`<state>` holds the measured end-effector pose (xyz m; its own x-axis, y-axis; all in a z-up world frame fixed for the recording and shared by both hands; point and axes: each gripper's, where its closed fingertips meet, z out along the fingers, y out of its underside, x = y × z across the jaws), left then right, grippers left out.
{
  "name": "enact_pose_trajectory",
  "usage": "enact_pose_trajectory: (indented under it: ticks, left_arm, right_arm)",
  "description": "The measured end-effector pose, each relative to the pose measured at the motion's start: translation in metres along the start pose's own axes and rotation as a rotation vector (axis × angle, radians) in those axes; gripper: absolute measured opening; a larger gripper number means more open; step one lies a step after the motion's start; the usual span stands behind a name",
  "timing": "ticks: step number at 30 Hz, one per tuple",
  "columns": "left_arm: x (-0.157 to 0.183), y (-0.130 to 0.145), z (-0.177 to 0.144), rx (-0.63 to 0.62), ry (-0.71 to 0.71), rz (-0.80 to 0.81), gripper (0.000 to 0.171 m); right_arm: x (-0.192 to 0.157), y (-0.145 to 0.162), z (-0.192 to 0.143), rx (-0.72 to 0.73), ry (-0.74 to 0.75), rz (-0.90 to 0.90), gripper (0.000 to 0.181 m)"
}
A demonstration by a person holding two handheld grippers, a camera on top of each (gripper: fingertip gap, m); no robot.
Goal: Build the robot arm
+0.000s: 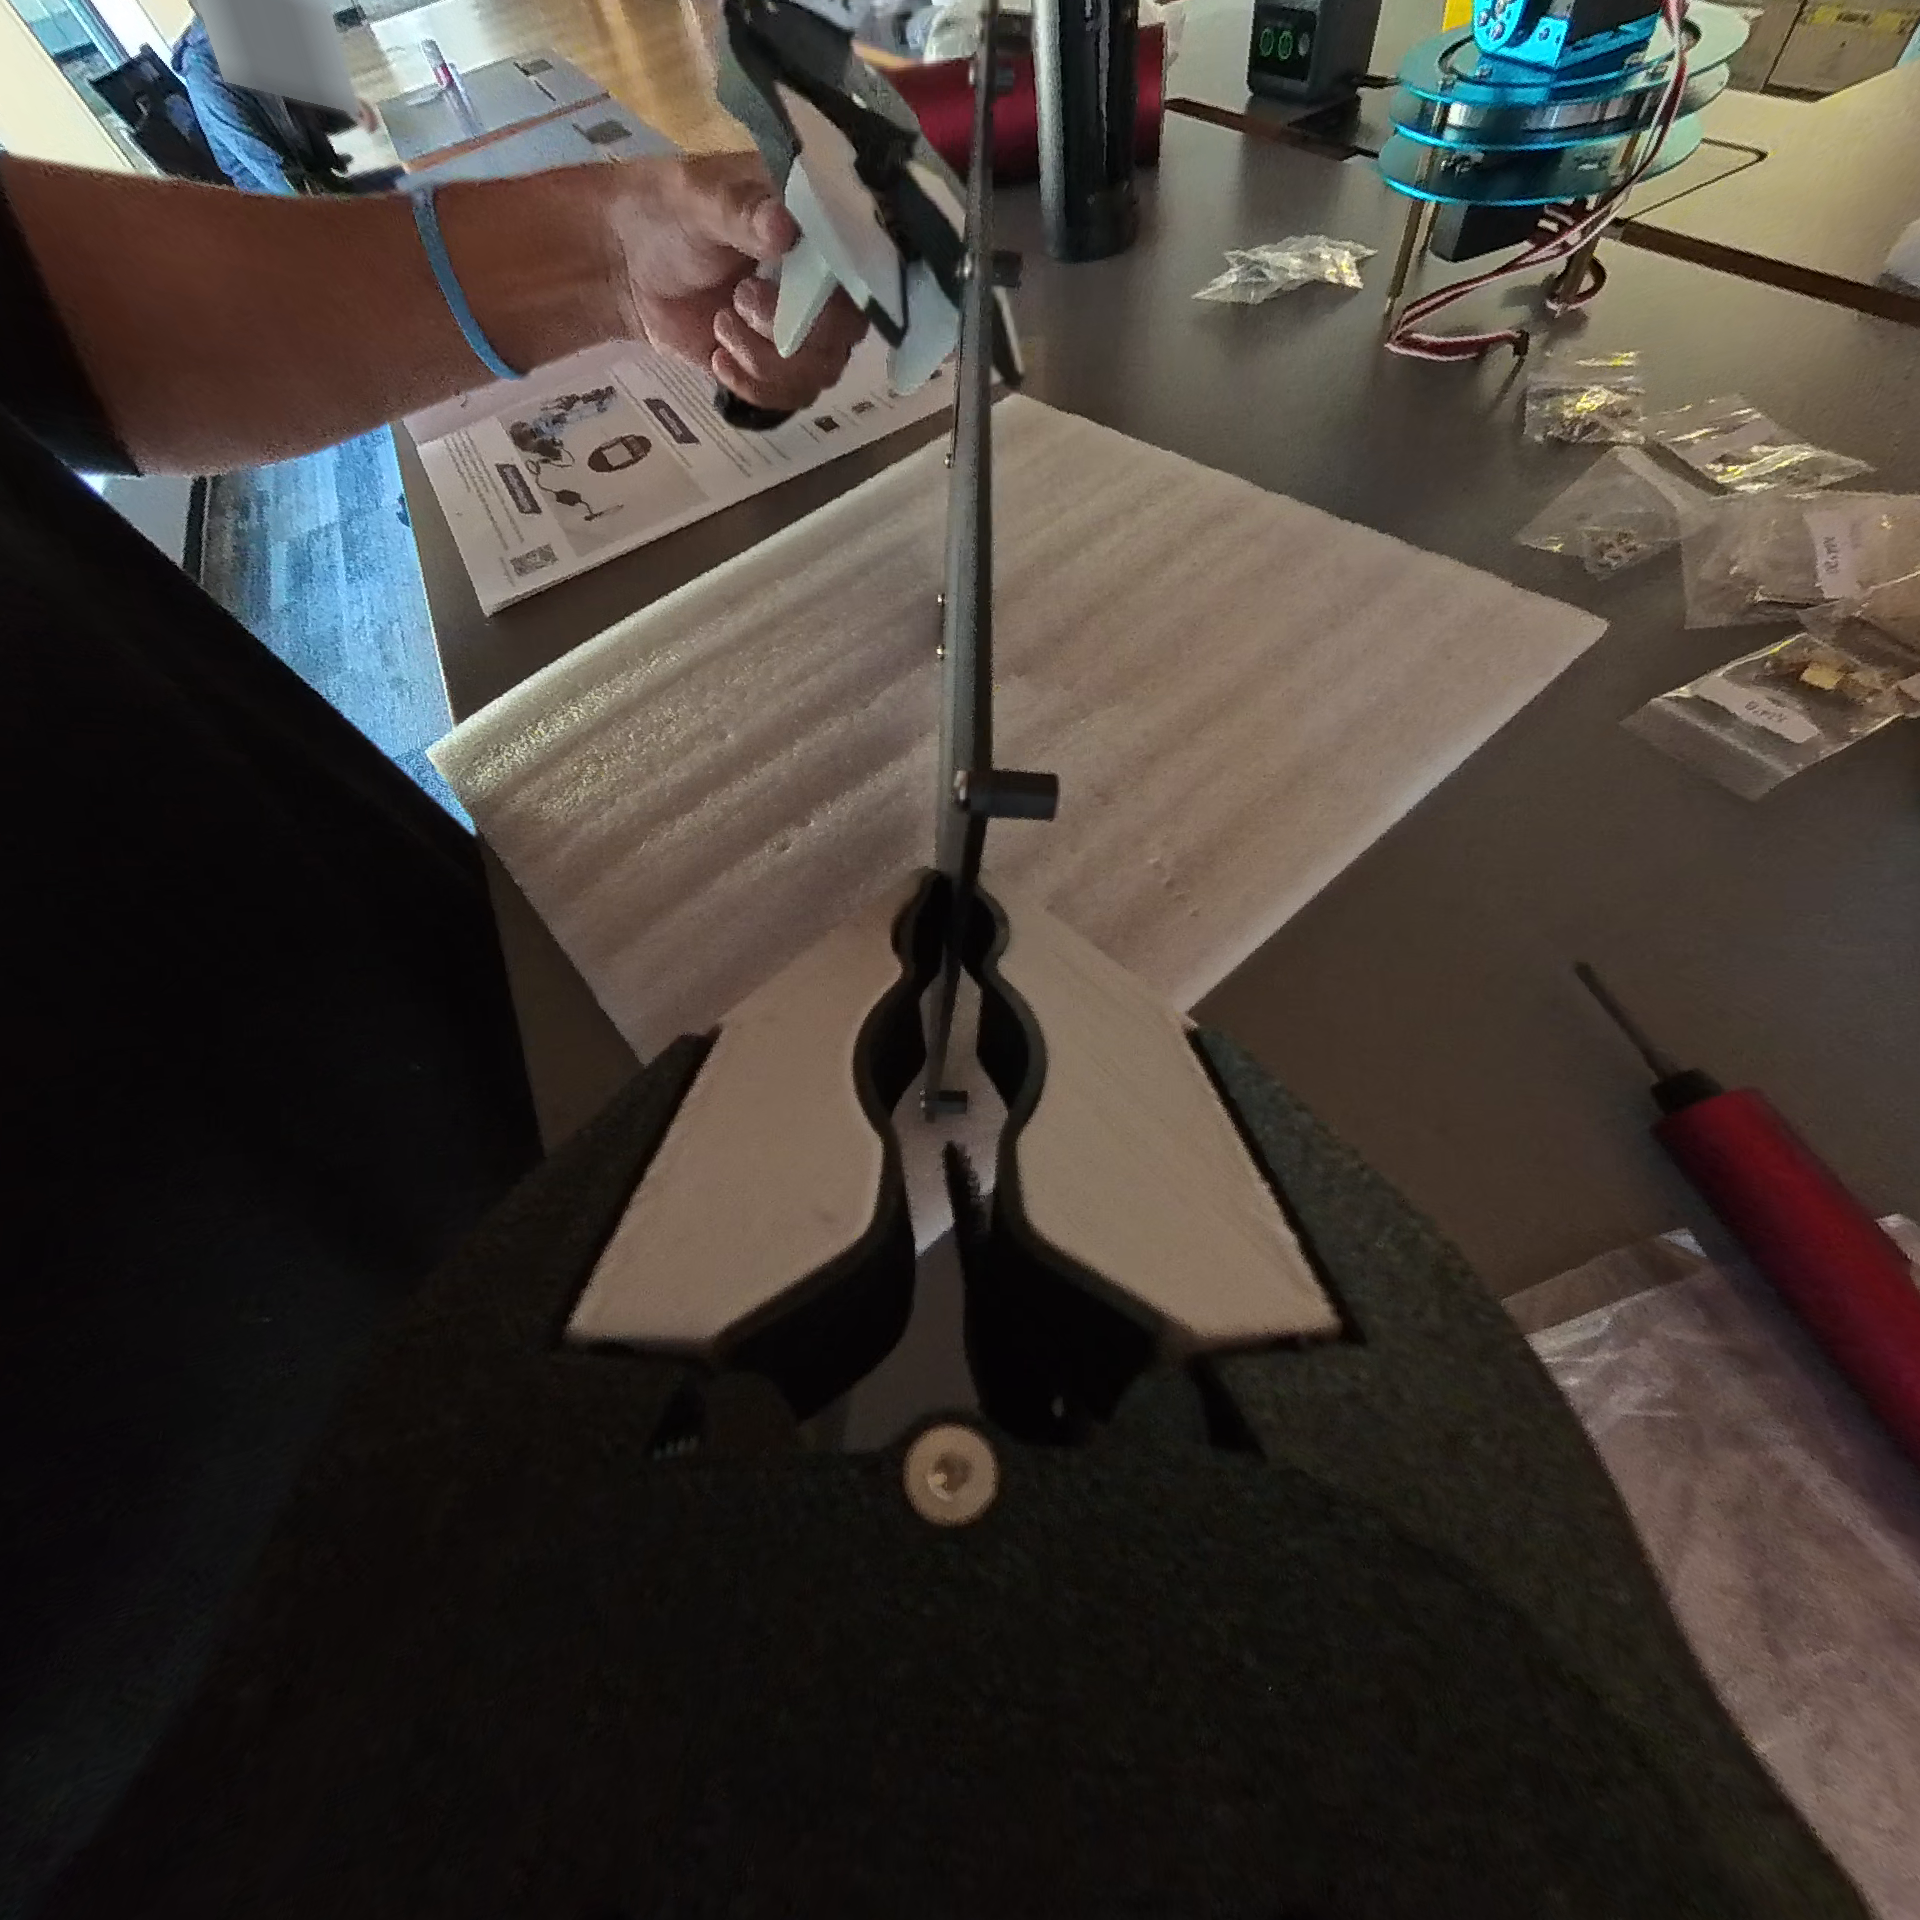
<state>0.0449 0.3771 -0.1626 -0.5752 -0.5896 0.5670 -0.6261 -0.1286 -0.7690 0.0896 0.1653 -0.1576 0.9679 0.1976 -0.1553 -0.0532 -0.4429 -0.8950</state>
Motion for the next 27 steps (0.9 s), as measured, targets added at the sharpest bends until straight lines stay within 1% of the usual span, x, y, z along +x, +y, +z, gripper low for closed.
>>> enact_pose_trajectory:
  ticks: [1,2,3,6,9,11,12,14,16,18,19,22,24,27]
  left_arm:
    - [0.001,0.000,0.002,0.009,0.021,-0.004,0.033]
    - [-0.001,0.000,0.004,0.017,0.011,0.002,0.024]
    - [-0.005,0.000,0.005,0.023,-0.008,0.017,0.018]
    - [-0.006,-0.002,0.006,0.026,0.006,-0.002,0.015]
    - [0.007,-0.002,0.002,-0.004,0.018,-0.060,0.013]
    - [0.026,-0.004,-0.006,0.015,0.014,-0.148,0.013]
    - [0.036,-0.004,-0.011,0.049,0.008,-0.222,0.012]
    - [0.051,0.001,-0.021,0.141,-0.013,-0.408,0.010]
    - [0.061,0.012,-0.028,0.225,-0.025,-0.566,0.007]
    - [0.064,0.023,-0.033,0.317,-0.034,-0.714,0.005]
    - [0.064,0.028,-0.035,0.356,-0.040,-0.758,0.004]
    - [0.058,0.047,-0.036,0.409,-0.119,-0.833,0.004]
    - [0.057,0.058,-0.035,0.416,-0.157,-0.876,0.004]
    - [0.056,0.067,-0.029,0.435,-0.192,-0.926,0.004]
  right_arm:
    - [0.000,0.000,0.000,0.001,-0.002,0.006,0.001]
    - [0.000,0.000,0.000,0.003,-0.005,0.019,0.000]
    - [0.001,0.000,0.000,0.006,-0.004,0.038,0.001]
    - [0.005,-0.001,-0.001,0.020,-0.008,0.131,0.001]
    - [0.006,-0.013,-0.007,0.017,-0.037,0.202,0.001]
    - [0.012,-0.033,-0.015,0.076,-0.090,0.300,0.002]
    - [0.014,-0.043,-0.017,0.101,-0.124,0.337,0.002]
    - [0.022,-0.056,-0.013,0.095,-0.188,0.415,0.004]
    - [0.037,-0.060,0.002,0.040,-0.249,0.515,0.008]
    - [0.053,-0.056,0.025,-0.051,-0.319,0.638,0.011]
    - [0.061,-0.051,0.037,-0.106,-0.353,0.708,0.012]
    - [0.077,-0.036,0.070,-0.217,-0.439,0.760,0.013]
    - [0.081,-0.028,0.084,-0.307,-0.484,0.791,0.014]
    - [0.091,-0.019,0.098,-0.391,-0.479,0.793,0.016]
